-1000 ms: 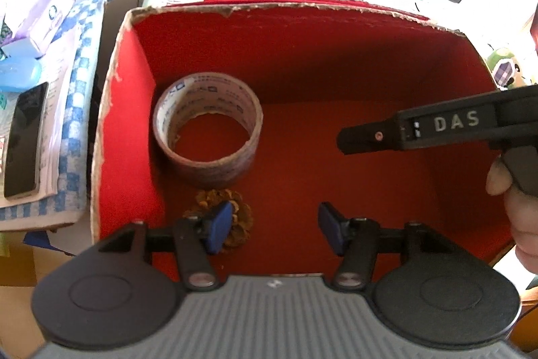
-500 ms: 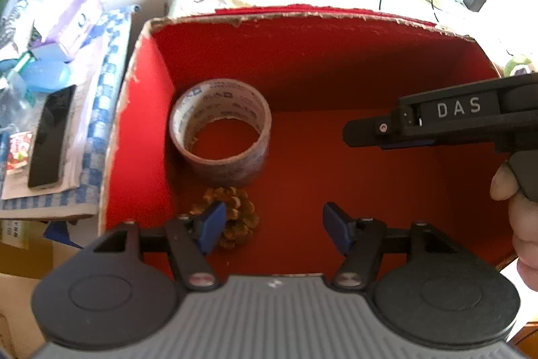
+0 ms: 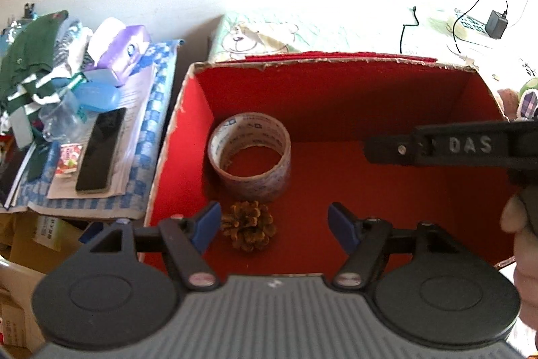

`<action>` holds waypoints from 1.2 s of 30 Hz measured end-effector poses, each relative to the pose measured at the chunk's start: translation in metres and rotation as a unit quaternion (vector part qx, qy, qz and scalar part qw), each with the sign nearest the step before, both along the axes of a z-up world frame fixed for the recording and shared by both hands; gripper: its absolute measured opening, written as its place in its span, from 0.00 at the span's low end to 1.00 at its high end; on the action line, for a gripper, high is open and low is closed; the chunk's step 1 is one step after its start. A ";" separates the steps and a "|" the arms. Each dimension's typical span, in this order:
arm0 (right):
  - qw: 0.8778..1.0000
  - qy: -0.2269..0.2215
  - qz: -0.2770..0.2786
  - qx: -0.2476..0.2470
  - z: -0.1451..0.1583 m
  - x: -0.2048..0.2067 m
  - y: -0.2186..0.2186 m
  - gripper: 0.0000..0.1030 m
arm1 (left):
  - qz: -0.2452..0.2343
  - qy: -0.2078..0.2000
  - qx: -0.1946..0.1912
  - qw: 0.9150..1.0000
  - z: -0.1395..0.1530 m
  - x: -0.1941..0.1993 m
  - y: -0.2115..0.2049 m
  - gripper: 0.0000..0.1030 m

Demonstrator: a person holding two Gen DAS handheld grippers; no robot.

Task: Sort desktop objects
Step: 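Withdraw the right gripper from the box toward the red package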

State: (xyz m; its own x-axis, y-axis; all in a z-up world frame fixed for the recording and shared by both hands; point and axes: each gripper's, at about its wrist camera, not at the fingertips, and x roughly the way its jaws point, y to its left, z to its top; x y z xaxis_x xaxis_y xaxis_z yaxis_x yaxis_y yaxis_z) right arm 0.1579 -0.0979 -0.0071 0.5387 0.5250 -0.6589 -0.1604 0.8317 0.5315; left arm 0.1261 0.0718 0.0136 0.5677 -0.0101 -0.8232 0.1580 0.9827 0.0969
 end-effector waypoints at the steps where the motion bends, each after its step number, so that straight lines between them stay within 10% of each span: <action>1: 1.000 -0.005 -0.001 0.000 0.002 -0.003 -0.001 0.36 | 0.004 -0.003 0.002 1.000 0.001 -0.002 -0.001 0.71; 36: 0.991 -0.107 0.009 0.080 0.031 -0.138 -0.065 0.34 | 0.047 -0.076 0.011 0.996 0.042 -0.102 -0.047 0.81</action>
